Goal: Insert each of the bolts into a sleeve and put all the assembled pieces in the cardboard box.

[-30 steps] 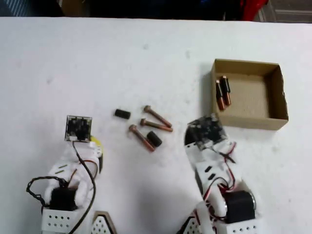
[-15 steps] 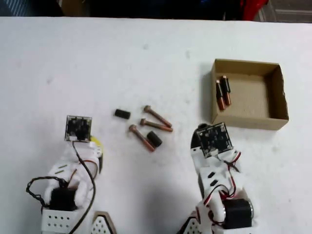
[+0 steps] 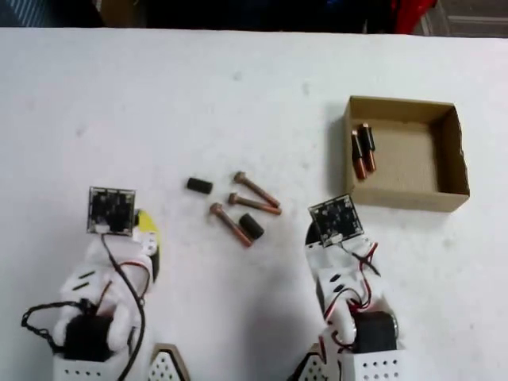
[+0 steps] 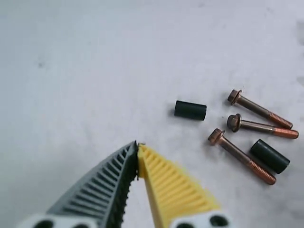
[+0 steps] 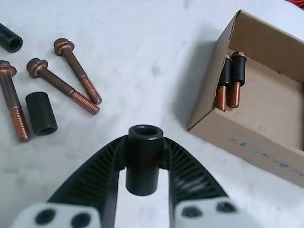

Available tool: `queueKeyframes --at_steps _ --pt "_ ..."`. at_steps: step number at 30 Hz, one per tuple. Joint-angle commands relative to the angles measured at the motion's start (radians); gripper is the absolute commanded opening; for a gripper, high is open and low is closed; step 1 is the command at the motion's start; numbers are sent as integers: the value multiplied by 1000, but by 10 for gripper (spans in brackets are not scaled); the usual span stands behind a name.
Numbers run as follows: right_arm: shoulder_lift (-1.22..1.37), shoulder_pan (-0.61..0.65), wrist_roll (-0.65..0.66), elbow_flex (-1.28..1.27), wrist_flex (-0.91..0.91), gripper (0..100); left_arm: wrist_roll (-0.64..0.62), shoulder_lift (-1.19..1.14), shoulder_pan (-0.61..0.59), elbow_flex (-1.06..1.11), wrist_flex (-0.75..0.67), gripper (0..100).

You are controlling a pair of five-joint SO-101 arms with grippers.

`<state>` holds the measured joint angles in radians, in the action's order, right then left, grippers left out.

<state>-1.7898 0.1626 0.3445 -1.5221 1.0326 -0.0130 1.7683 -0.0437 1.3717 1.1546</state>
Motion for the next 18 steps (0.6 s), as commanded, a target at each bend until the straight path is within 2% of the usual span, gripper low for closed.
queueKeyframes --at_steps 1,5,8,18 --pt "-2 -2 -9 -14 -51 17 0 -134 -1 -152 9 22" --pt "-2 -7 -9 -58 -110 17 0 -346 7 -284 9 22" --pt "-2 -7 -9 -78 -130 17 -3 -487 56 -354 9 22" --pt "-2 -5 -9 -87 -131 17 -196 -809 191 -488 -58 24"
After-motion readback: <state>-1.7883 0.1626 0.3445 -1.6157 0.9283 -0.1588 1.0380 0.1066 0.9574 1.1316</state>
